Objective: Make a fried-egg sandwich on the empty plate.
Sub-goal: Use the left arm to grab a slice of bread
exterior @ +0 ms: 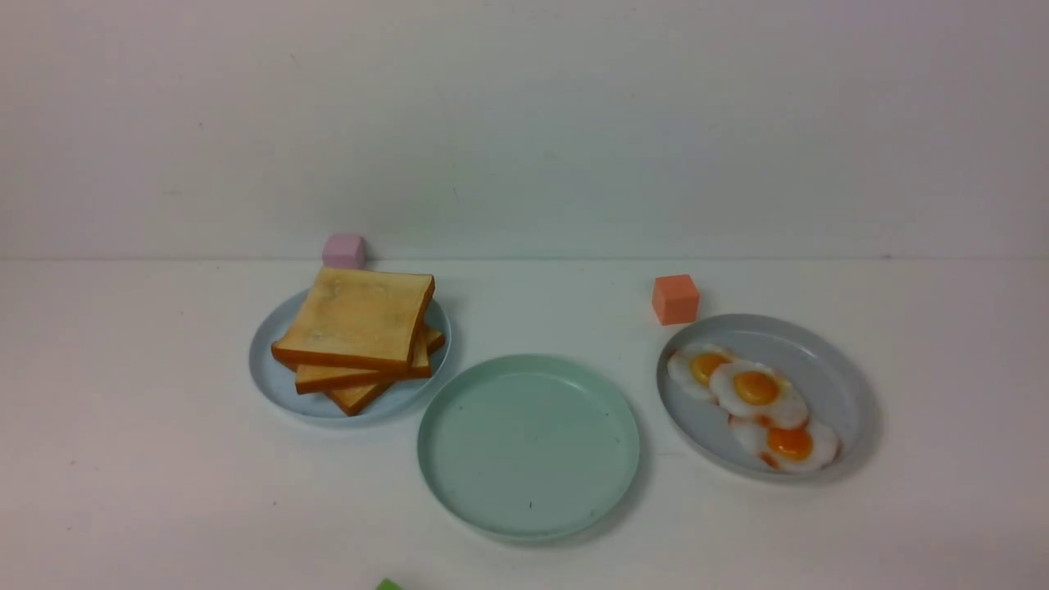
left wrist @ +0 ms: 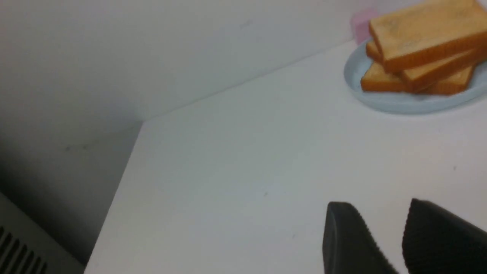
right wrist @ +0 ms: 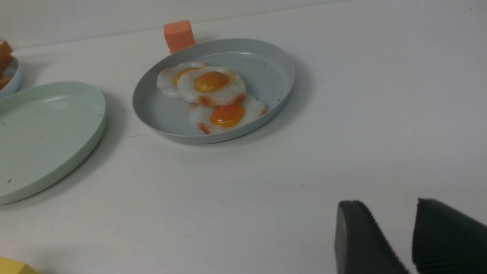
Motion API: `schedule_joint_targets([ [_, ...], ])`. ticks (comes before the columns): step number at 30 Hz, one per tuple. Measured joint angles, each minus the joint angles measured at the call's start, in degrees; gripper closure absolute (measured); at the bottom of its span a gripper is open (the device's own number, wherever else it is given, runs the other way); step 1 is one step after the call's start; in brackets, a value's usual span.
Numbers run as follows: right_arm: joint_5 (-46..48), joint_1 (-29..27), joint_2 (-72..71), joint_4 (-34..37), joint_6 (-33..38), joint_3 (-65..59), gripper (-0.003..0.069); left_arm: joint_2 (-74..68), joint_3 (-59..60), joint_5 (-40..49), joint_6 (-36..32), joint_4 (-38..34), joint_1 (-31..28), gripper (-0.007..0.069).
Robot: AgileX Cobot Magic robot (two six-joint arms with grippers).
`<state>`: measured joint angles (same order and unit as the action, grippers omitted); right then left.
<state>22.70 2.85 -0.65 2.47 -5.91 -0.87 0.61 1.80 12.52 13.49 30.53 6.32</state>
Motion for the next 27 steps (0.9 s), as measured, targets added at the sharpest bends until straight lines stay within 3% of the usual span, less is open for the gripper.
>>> schedule_joint_targets([
  [3, 0.00, 0.00, 0.00, 0.00, 0.00, 0.00, 0.0418, 0.00, 0.00, -3.56, 6.67, -6.22, 0.00, 0.0386],
  [7, 0.00, 0.00, 0.00, 0.00, 0.00, 0.00, 0.0418, 0.00, 0.00, -8.80, 24.94, -19.56, 0.00, 0.0386],
  [8, 0.00, 0.00, 0.00, 0.00, 0.00, 0.00, 0.0418, 0.00, 0.00, -8.94, 24.94, -20.03, 0.00, 0.0386],
  [10, 0.00, 0.00, 0.00, 0.00, 0.00, 0.00, 0.0418, 0.00, 0.00, -10.25, 33.49, -24.54, 0.00, 0.0386],
  [17, -0.18, 0.00, 0.00, -0.06, 0.00, 0.00, 0.0418, 0.00, -0.30, -11.26, 45.37, -27.31, 0.42, 0.0398],
  [22, -2.26, 0.00, 0.00, 4.93, -1.45, -0.38, 0.0418, -2.05, -8.85, -4.29, 45.63, -25.61, 4.63, 0.0524],
  [27, -9.05, 0.00, 0.00, 19.84, -6.47, -0.65, 0.0418, -17.20, -22.29, 11.63, 33.41, -23.85, 14.85, 0.0638],
])
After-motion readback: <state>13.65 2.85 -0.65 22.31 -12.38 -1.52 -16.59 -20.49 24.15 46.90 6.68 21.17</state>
